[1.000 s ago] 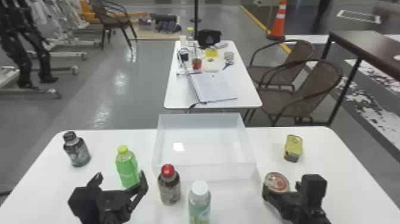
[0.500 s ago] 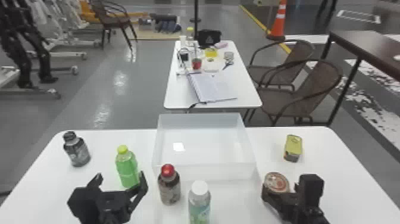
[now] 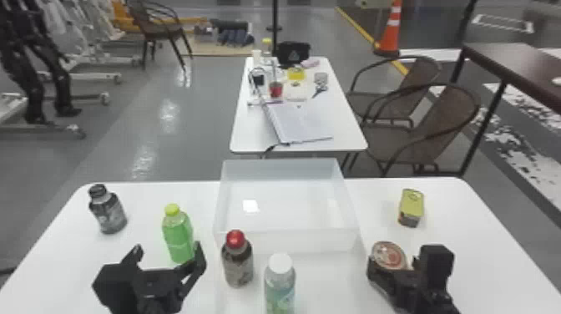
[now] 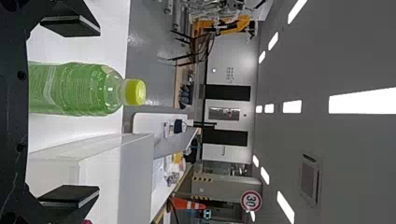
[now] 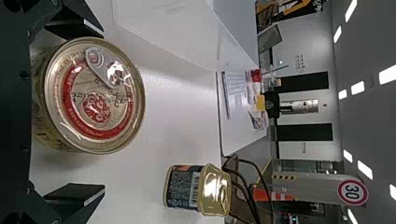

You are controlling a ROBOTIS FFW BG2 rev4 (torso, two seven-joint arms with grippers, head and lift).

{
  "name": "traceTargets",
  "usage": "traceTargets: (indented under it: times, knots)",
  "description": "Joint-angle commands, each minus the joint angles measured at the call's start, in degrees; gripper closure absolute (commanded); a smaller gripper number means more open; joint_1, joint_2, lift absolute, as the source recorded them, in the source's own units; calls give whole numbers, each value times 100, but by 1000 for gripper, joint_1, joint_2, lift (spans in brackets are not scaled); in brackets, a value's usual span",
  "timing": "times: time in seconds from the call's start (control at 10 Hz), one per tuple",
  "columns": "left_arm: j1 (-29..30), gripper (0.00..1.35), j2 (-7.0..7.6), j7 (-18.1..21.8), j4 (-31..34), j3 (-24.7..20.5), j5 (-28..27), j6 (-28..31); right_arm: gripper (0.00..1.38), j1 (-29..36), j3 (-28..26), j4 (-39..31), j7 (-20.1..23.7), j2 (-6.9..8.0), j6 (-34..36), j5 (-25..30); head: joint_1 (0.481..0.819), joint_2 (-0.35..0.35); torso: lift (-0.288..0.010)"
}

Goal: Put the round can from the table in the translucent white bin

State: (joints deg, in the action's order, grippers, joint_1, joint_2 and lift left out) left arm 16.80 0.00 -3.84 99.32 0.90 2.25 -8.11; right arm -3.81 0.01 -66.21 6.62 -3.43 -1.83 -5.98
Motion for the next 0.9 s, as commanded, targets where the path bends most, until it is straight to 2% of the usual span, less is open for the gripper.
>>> traceTargets:
  times: [0.0, 0.1, 0.2, 0.3, 0.4, 0.6, 0.8]
  knots:
    - [-1, 110, -15, -3, 0, -2, 22, 3, 148, -76, 8, 117, 23, 0, -46, -8, 549, 0, -100]
    - [-1, 110, -15, -3, -9, -2, 39, 3, 357, -138, 8, 240, 137, -9, -99, -114, 549, 0, -100]
    - [-1, 110, -15, 6, -9, -2, 57, 12, 802, -182, 8, 381, 217, 0, -239, -201, 549, 0, -100]
    - [-1, 110, -15, 6, -26, 7, 57, 12, 938, -191, 17, 407, 313, 0, -248, -272, 549, 0, -100]
    - [-1, 110, -15, 6, -26, 7, 57, 12, 1049, -155, 17, 364, 322, 0, -336, -298, 549, 0, -100]
    - [-1, 110, -15, 14, -35, 7, 57, 3, 1050, 55, 17, 30, 340, 35, -661, -421, 549, 0, -100]
    - [-1, 110, -15, 14, -44, 16, 66, -6, 1049, 565, 17, -885, 340, 79, -767, -632, 549, 0, -100]
